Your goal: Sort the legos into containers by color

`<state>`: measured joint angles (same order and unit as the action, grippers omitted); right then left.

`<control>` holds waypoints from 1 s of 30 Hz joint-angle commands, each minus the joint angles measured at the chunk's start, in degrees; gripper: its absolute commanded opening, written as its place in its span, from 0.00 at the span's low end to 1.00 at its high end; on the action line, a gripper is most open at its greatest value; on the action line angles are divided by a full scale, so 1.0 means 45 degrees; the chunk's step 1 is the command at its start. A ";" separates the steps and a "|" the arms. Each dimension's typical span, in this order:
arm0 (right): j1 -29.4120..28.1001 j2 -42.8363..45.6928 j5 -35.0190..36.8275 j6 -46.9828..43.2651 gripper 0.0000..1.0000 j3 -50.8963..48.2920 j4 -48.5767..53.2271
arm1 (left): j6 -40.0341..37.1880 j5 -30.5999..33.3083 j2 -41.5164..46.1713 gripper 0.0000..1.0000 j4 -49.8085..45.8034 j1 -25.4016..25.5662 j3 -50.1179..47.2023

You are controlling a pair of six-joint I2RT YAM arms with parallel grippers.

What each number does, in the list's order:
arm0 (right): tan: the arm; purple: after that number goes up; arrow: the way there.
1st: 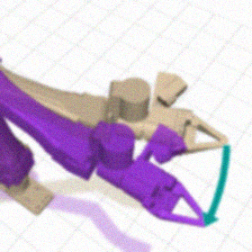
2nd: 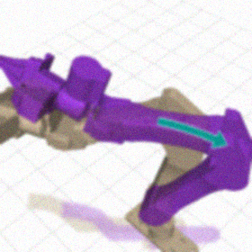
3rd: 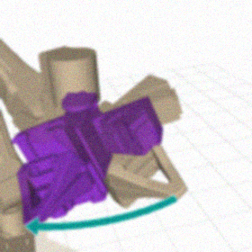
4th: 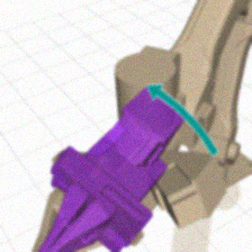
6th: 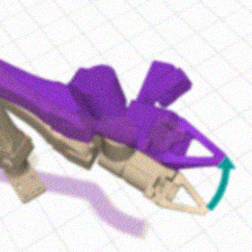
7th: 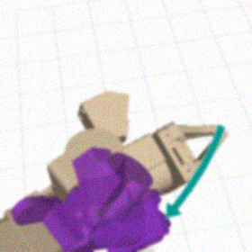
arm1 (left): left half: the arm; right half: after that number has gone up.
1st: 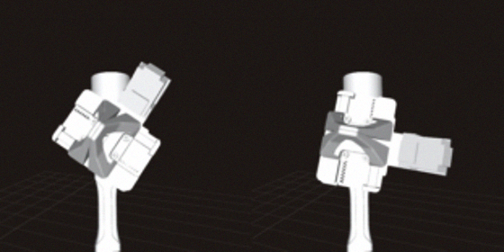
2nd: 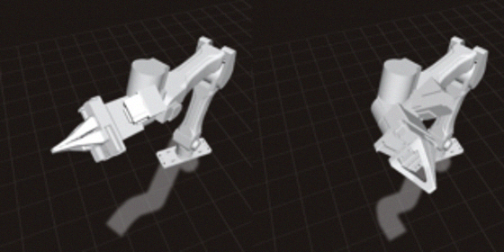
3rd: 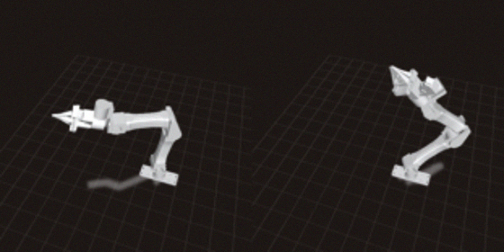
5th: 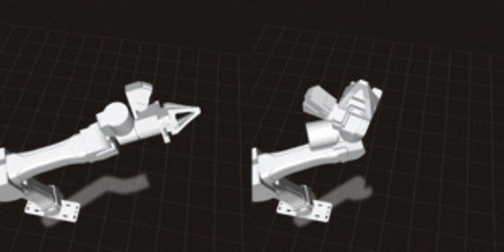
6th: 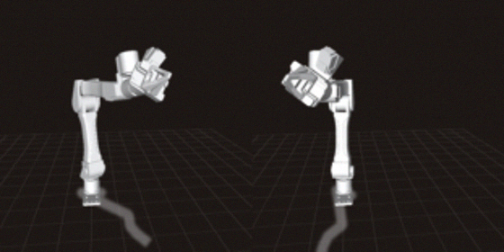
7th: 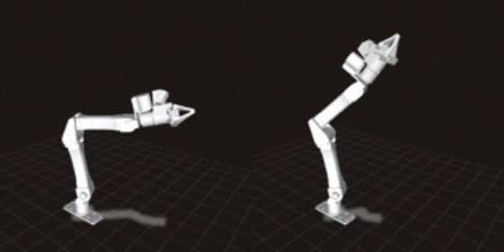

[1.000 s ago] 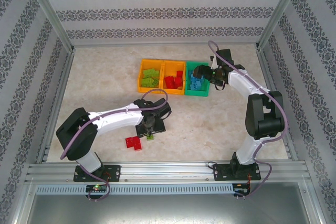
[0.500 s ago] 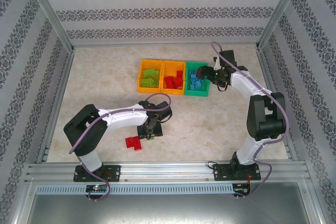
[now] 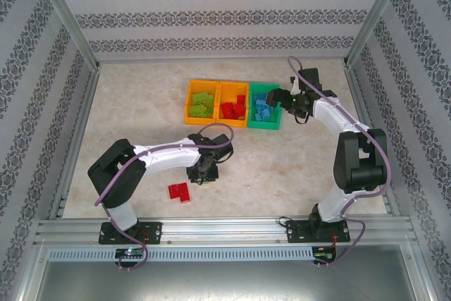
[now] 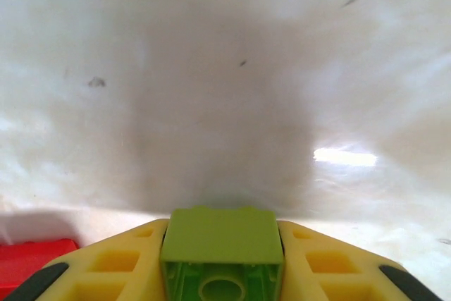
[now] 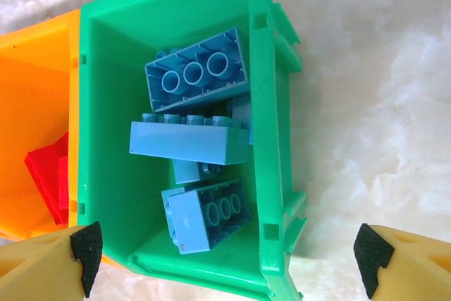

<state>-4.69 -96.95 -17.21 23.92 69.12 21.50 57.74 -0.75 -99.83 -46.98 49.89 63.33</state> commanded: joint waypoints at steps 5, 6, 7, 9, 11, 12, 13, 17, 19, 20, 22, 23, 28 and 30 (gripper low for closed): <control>0.0065 0.0760 0.0301 -0.0358 0.95 -0.0523 -0.0127 | -0.2052 0.1793 0.0090 0.29 -0.1465 -0.1005 0.2024; 0.0065 0.0800 0.0274 -0.0363 0.95 -0.0587 -0.0150 | -0.2389 0.1930 0.0095 0.29 -0.1518 -0.1319 0.2360; 0.0065 0.0839 0.0275 -0.0390 0.95 -0.0655 -0.0174 | -0.2728 0.2033 0.0095 0.29 -0.1492 -0.1609 0.2746; 0.0070 0.0899 0.0290 -0.0386 0.95 -0.0777 -0.0207 | -0.3318 0.2104 0.0042 0.29 -0.1298 -0.2188 0.3409; 0.0075 0.0938 0.0282 -0.0348 0.95 -0.0880 -0.0233 | -0.3840 0.2034 -0.0103 0.29 -0.0936 -0.2775 0.4039; 0.0065 0.0960 0.0283 -0.0307 0.95 -0.0944 -0.0255 | -0.4073 0.1968 -0.0222 0.29 -0.0709 -0.3114 0.4374; 0.0075 0.0994 0.0266 -0.0289 0.95 -0.0984 -0.0265 | -0.4316 0.1862 -0.0420 0.29 -0.0448 -0.3410 0.4719; 0.0068 0.1166 0.0270 -0.0261 0.95 -0.1193 -0.0296 | -0.5310 0.1564 -0.1402 0.29 0.0114 -0.4225 0.6270; 0.0085 0.1262 0.0208 -0.0211 0.95 -0.1314 -0.0301 | -0.5804 0.1216 -0.2215 0.29 0.0171 -0.4597 0.7164; 0.0085 0.1335 0.0129 -0.0173 0.95 -0.1397 -0.0332 | -0.5980 0.1051 -0.2550 0.29 0.0182 -0.4747 0.7546; 0.0085 0.1564 -0.0086 -0.0160 0.95 -0.1652 -0.0481 | -0.6383 0.0680 -0.3401 0.29 0.0081 -0.5032 0.8544; 0.0088 0.1689 -0.0121 -0.0144 0.95 -0.1802 -0.0566 | -0.6498 0.0639 -0.3739 0.29 -0.0008 -0.5118 0.9012; 0.0087 0.2310 -0.0048 0.0052 0.95 -0.2497 -0.0841 | -0.6814 -0.0055 -0.5653 0.29 -0.0375 -0.5753 1.1440; 0.0069 0.2569 -0.0138 0.0113 0.94 -0.2705 -0.0919 | -0.6814 -0.0382 -0.6134 0.30 -0.0300 -0.5992 1.2040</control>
<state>-4.60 -87.72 -17.04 23.83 58.33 19.22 29.56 0.19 -125.62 -47.16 24.84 113.43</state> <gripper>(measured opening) 0.945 0.325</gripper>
